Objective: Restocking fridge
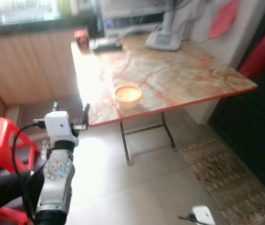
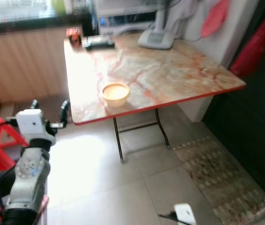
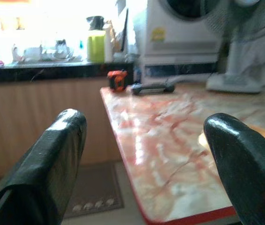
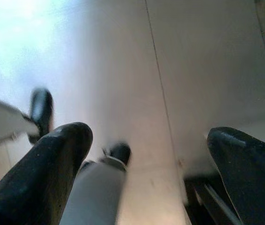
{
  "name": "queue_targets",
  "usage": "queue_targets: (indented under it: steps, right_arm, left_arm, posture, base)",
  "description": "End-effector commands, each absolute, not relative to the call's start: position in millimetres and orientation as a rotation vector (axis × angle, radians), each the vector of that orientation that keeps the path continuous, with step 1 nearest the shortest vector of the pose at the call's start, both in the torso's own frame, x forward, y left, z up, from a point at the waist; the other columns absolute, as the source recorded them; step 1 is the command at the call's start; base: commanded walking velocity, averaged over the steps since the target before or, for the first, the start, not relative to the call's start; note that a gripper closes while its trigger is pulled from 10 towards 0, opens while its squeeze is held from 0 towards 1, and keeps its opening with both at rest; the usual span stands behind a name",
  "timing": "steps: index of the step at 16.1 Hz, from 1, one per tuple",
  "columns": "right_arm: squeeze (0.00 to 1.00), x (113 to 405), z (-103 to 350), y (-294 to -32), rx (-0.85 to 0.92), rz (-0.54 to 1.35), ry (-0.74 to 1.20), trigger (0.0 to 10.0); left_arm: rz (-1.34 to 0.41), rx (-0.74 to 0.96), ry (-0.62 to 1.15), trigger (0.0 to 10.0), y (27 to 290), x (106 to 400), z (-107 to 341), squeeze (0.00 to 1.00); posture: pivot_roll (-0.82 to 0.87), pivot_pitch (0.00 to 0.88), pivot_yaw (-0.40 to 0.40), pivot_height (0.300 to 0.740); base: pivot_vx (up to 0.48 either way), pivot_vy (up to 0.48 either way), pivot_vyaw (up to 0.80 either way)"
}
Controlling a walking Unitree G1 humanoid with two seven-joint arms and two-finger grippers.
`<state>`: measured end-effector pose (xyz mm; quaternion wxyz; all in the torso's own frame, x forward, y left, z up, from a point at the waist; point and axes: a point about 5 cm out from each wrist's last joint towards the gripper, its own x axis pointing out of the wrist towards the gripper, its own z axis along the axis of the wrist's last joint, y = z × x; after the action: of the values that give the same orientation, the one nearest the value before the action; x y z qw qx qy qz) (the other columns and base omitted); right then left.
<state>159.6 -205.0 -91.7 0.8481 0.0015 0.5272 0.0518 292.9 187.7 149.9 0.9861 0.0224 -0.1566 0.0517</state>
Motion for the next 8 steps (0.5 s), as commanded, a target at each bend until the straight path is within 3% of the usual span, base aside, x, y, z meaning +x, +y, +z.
queue_targets:
  steps: [1, 8]
  right_arm:
    - [0.00, 156.6, -92.3, -208.0, 0.006, 0.100, 1.116, 10.0]
    - [0.00, 156.9, -92.2, -207.2, 0.000, 0.118, 1.120, 10.0]
  left_arm:
    - [0.092, 0.039, -0.313, 10.0, 184.0, 295.1, 152.1, 0.00]
    - [0.086, 0.039, -0.316, 10.0, 182.7, 297.0, 154.3, 0.00]
  posture:
    - [0.04, 0.000, -0.021, 0.740]
    - [0.04, 0.000, -0.019, 0.740]
  base:
    - [0.255, 0.000, 0.00]
    - [0.252, 0.000, 0.00]
